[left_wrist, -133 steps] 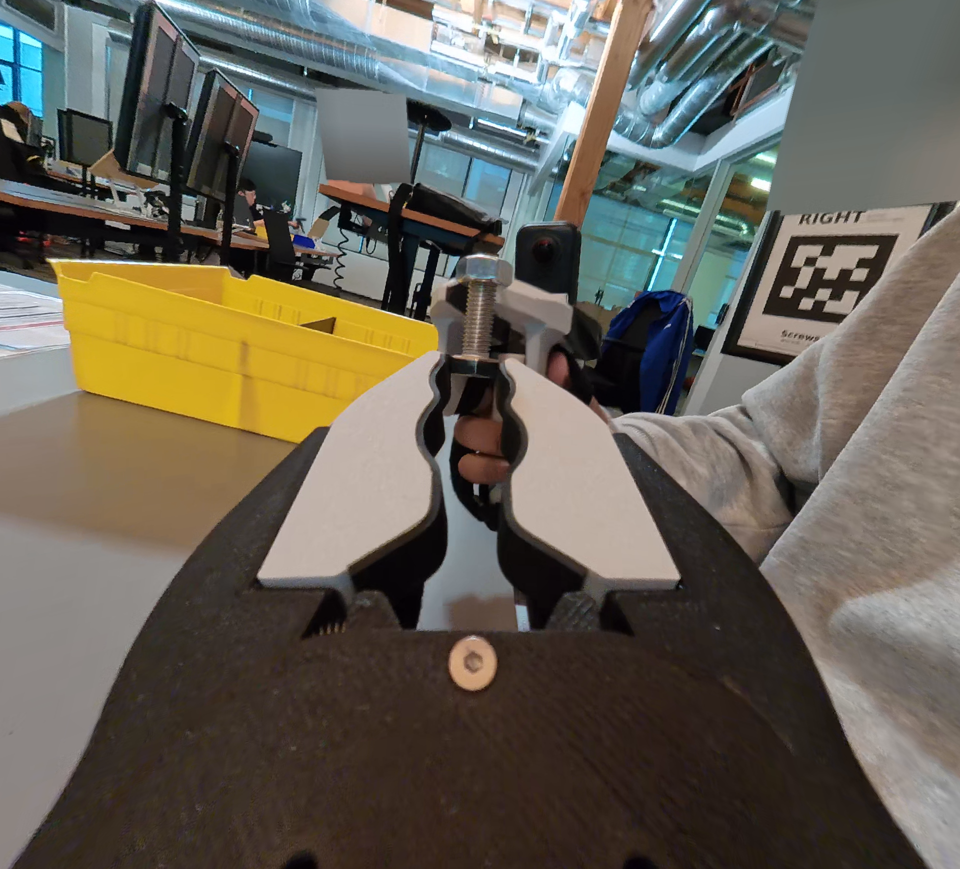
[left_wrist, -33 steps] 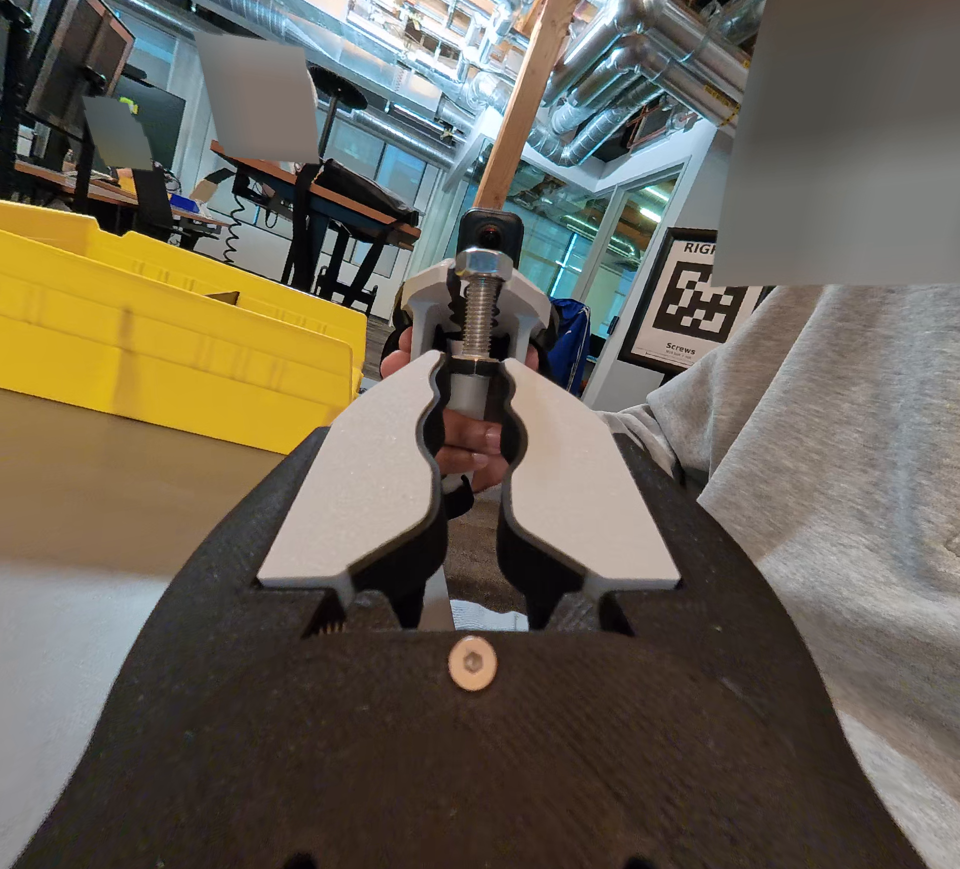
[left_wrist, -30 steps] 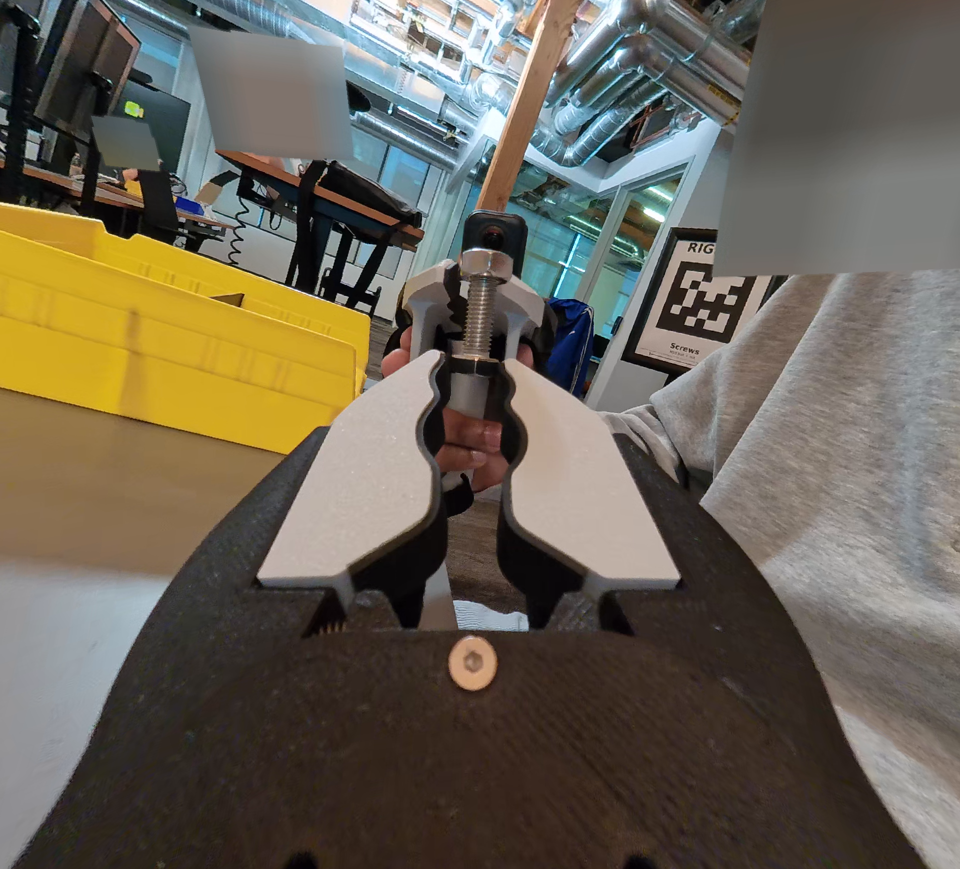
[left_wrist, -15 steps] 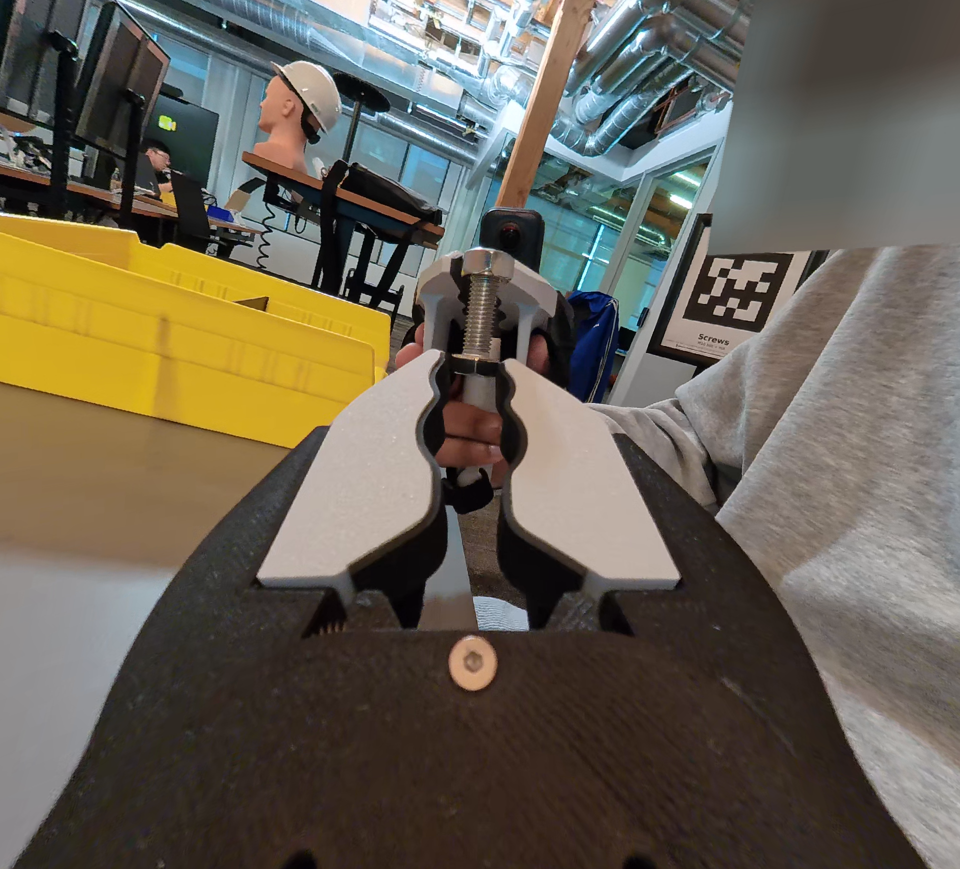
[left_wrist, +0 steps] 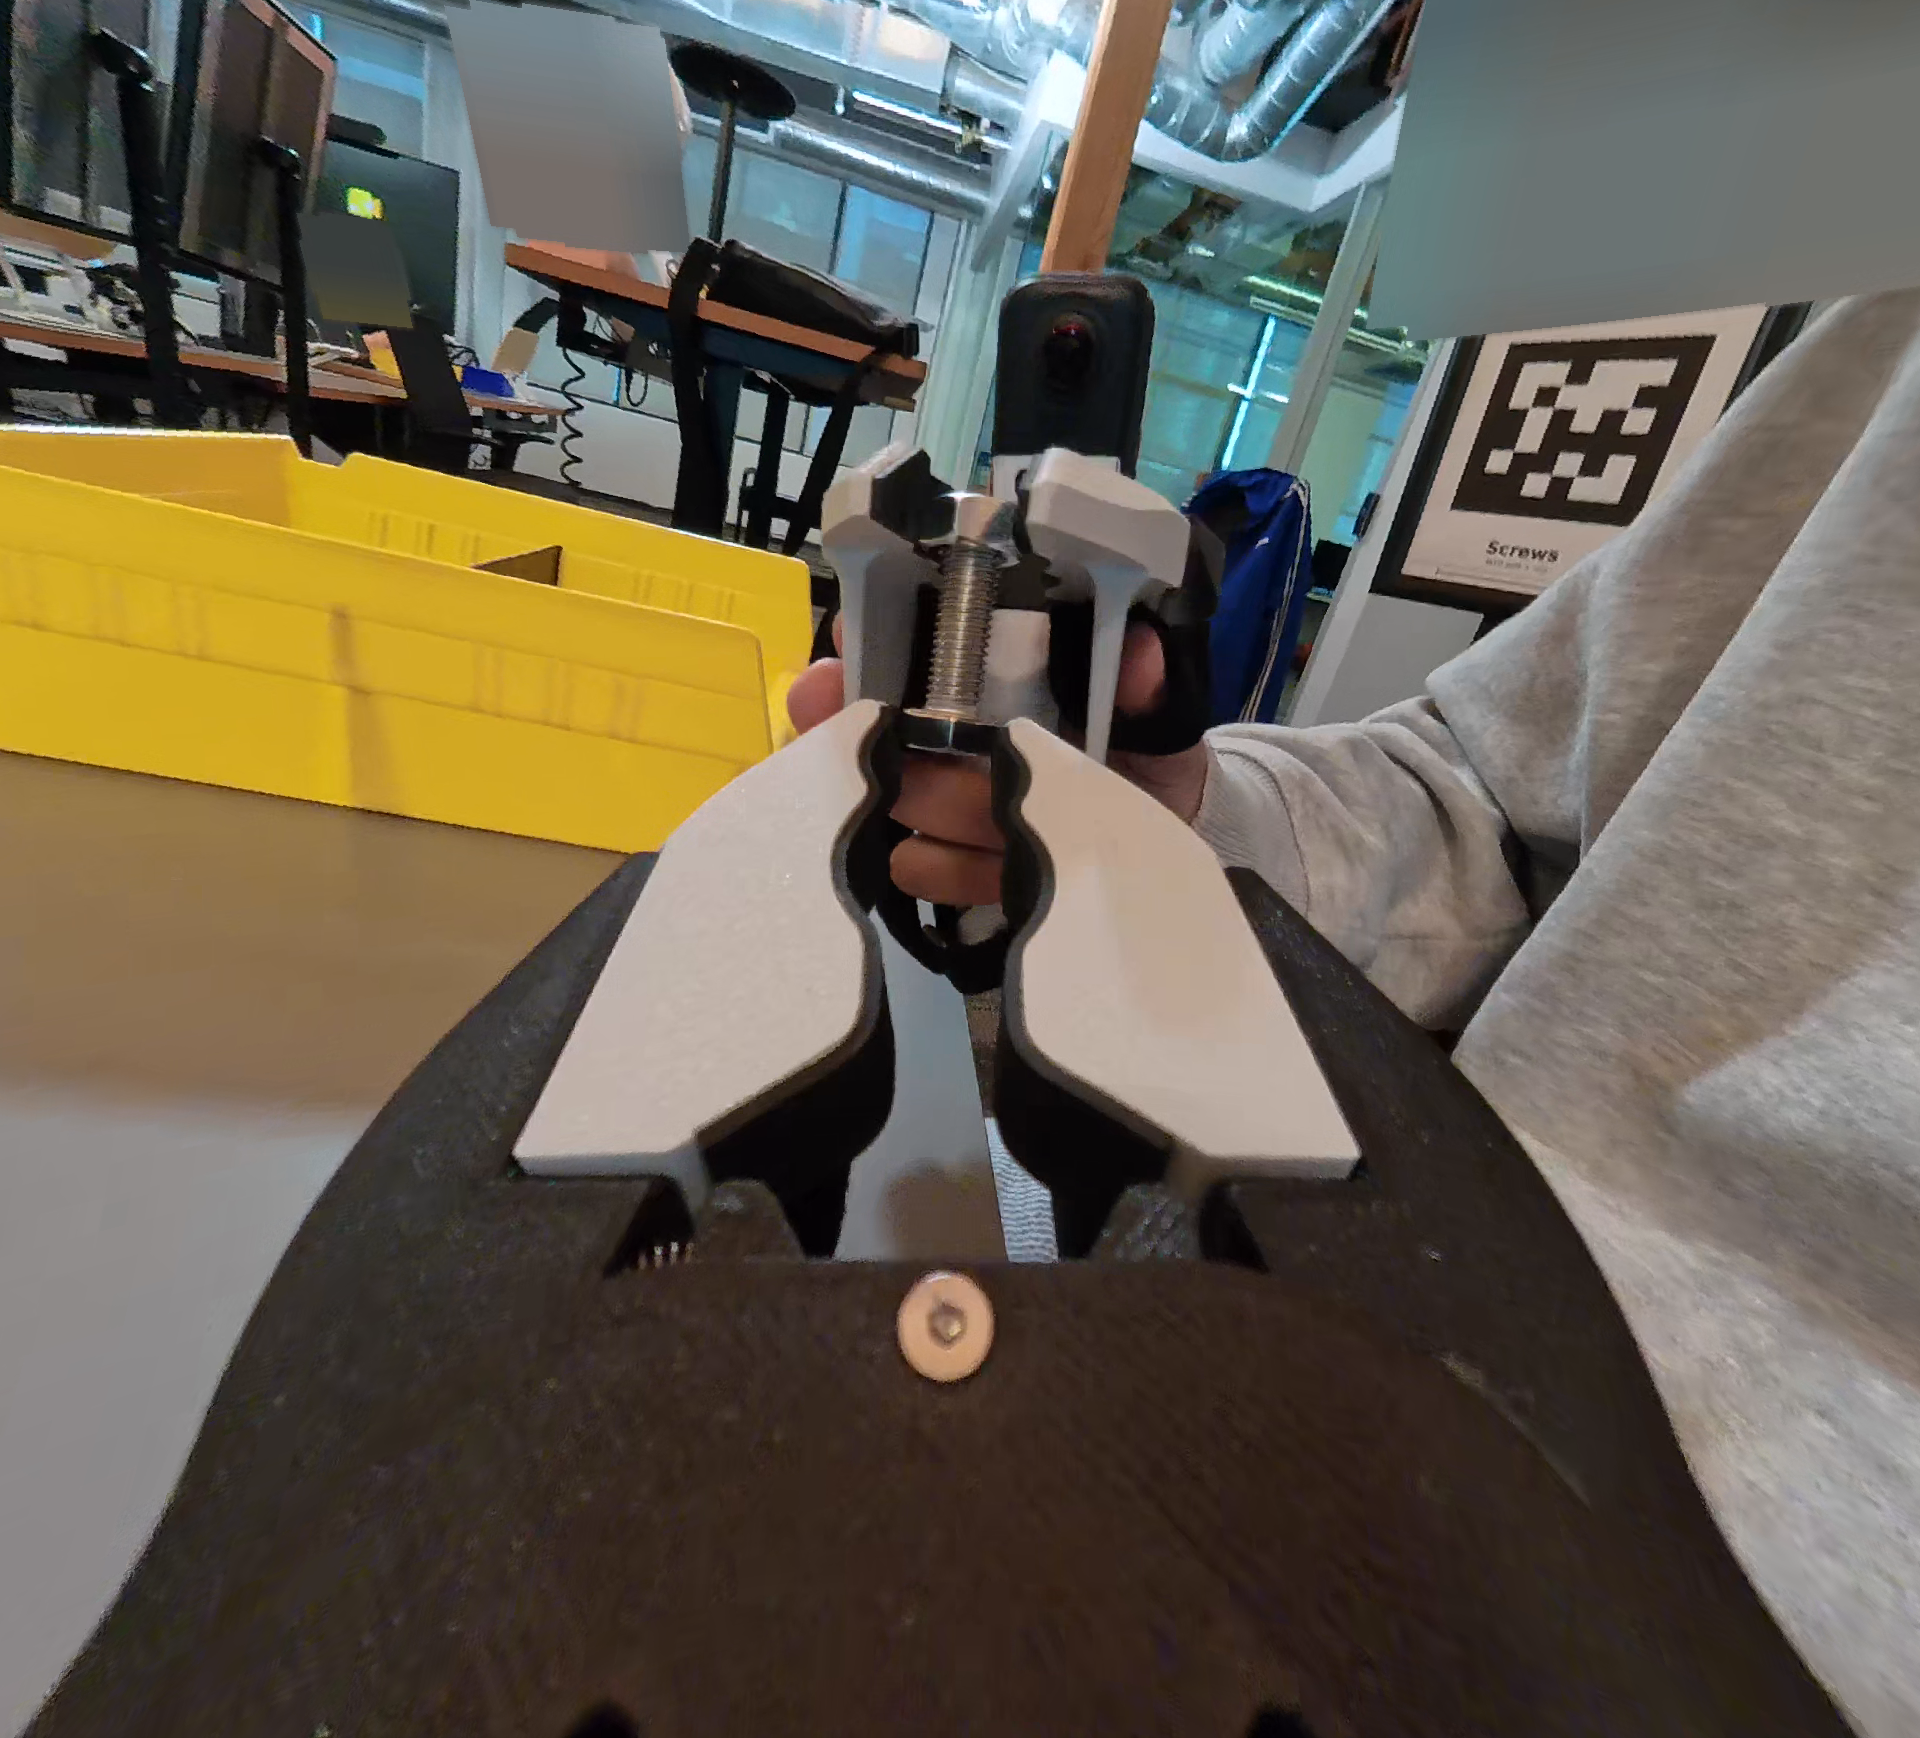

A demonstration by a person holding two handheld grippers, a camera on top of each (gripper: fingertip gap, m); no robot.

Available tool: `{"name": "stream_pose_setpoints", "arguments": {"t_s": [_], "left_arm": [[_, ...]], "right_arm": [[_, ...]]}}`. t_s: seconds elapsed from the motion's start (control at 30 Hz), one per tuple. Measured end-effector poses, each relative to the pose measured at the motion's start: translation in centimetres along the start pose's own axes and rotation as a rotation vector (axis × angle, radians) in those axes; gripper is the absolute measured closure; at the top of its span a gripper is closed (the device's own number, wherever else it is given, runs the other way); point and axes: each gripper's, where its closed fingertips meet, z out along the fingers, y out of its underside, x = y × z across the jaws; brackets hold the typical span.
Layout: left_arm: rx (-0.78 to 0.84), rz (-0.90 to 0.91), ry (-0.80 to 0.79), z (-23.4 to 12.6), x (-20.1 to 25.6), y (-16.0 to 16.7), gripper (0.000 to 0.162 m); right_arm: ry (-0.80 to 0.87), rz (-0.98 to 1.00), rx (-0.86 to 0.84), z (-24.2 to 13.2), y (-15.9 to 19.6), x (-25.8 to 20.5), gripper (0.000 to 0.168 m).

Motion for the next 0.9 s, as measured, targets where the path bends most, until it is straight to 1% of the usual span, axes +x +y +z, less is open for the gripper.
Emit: {"name": "stream_pose_setpoints", "arguments": {"t_s": [0.17,0.33,0.4,0.5,0.53,0.6,0.67,0.77,0.9], "left_arm": [[0.011,-0.044,0.036,0.0,0.3,-0.1,0.145],[0.035,-0.141,0.117,-0.1,1.0,-0.4,0.145],[0.035,-0.196,0.173,-0.2,1.6,-0.5,0.145],[0.032,-0.299,0.265,-0.3,2.4,-0.5,0.146],[0.032,-0.306,0.268,-0.3,2.4,-0.5,0.146],[0.039,-0.286,0.257,-0.3,2.4,-0.6,0.145],[0.034,-0.271,0.239,-0.3,2.2,-0.5,0.145],[0.026,-0.250,0.212,-0.2,1.9,-0.3,0.145],[0.006,-0.234,0.195,-0.1,1.8,0.1,0.145]], "right_arm": [[-0.017,0.004,0.000,-0.1,-0.1,-0.2,0.149],[-0.081,0.050,0.021,-0.3,-0.5,-0.7,0.149],[-0.124,0.072,0.026,-0.3,-0.6,-1.2,0.149],[-0.153,0.126,0.094,-0.8,-1.9,-1.2,0.149],[-0.138,0.142,0.111,-1.1,-2.2,-0.8,0.149],[-0.089,0.125,0.130,-1.6,-2.8,0.0,0.149],[-0.011,0.065,0.111,-2.1,-3.3,0.9,0.149],[0.185,-0.123,0.076,-3.5,-4.9,2.8,0.149],[0.459,-0.351,0.035,-7.9,-8.0,6.3,0.149]]}}
